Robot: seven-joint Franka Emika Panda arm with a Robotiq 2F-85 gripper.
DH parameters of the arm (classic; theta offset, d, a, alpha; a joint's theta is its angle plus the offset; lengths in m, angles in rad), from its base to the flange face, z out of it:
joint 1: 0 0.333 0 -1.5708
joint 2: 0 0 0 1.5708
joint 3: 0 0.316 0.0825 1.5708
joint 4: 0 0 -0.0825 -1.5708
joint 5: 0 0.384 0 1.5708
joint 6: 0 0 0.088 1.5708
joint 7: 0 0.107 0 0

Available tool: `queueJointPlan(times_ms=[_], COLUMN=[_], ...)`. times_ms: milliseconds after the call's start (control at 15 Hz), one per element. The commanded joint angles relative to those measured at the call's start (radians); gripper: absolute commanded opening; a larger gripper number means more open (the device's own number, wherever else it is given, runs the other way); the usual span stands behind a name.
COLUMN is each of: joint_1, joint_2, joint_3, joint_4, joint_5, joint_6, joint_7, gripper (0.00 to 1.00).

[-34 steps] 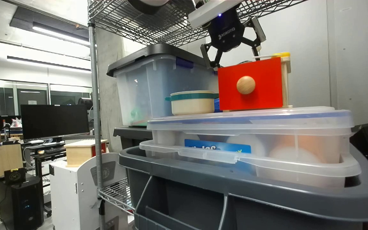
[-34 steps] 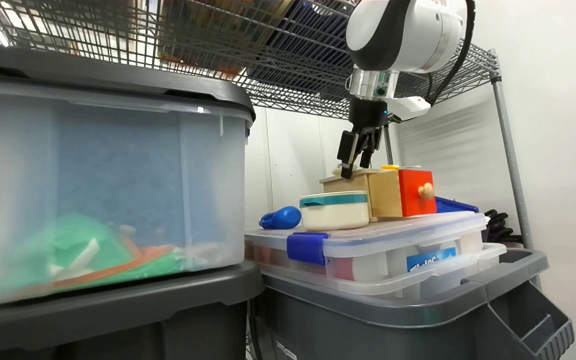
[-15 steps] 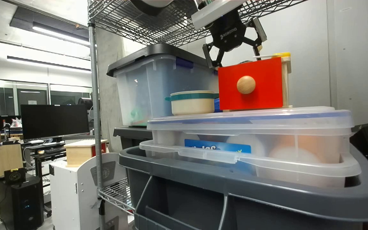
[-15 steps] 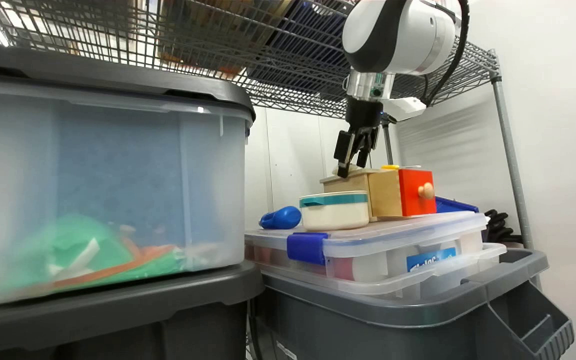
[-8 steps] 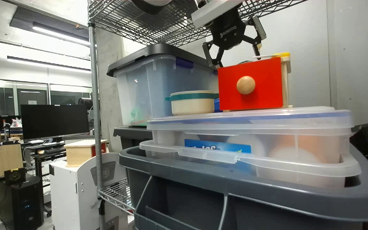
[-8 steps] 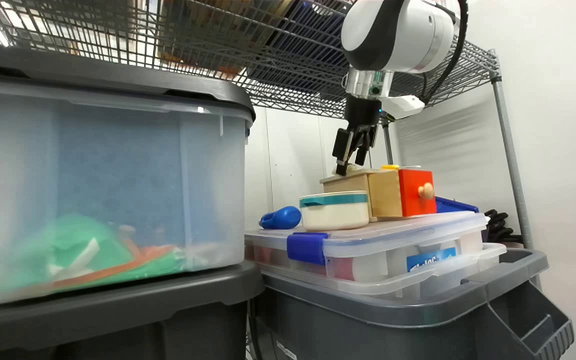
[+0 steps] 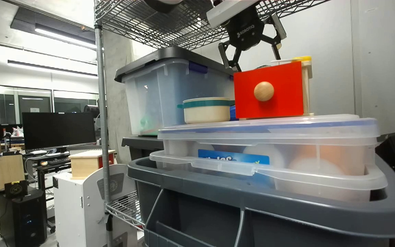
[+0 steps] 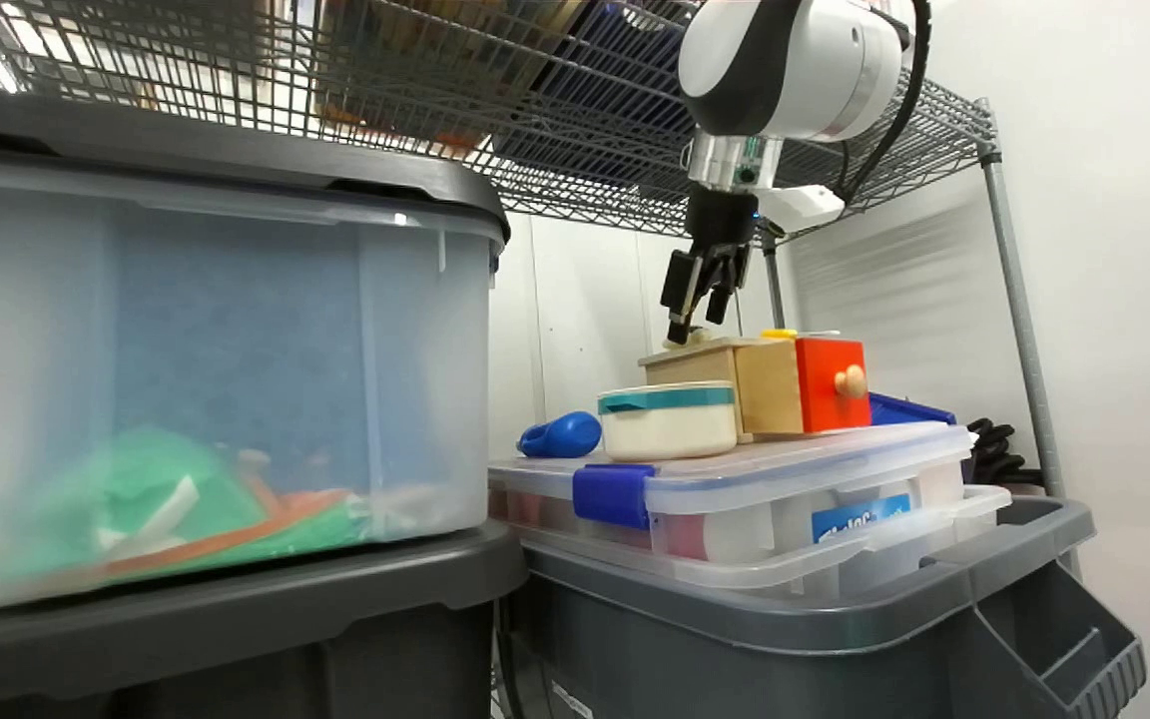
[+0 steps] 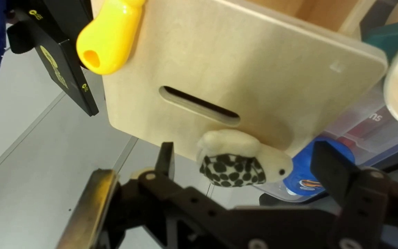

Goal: Put the brown plush, the teddy toy and the white toy in the drawer, and the scissors in the white container

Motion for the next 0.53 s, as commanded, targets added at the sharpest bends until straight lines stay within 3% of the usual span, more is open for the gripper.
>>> queueJointPlan(times_ms=[0, 133, 467], joint_1=[-0.018, -0.019, -0.021], joint_2=[0.025, 0.029, 0.039], joint_3=[0.02, 0.022, 0.028], joint_4=[0.036, 0.04, 0.048], joint_5=[0.039, 0.038, 0.044], joint_6=[0.0, -0.001, 0.001], joint_7=[-0.043, -0.042, -0.047], gripper=[1.0, 0.72, 0.34])
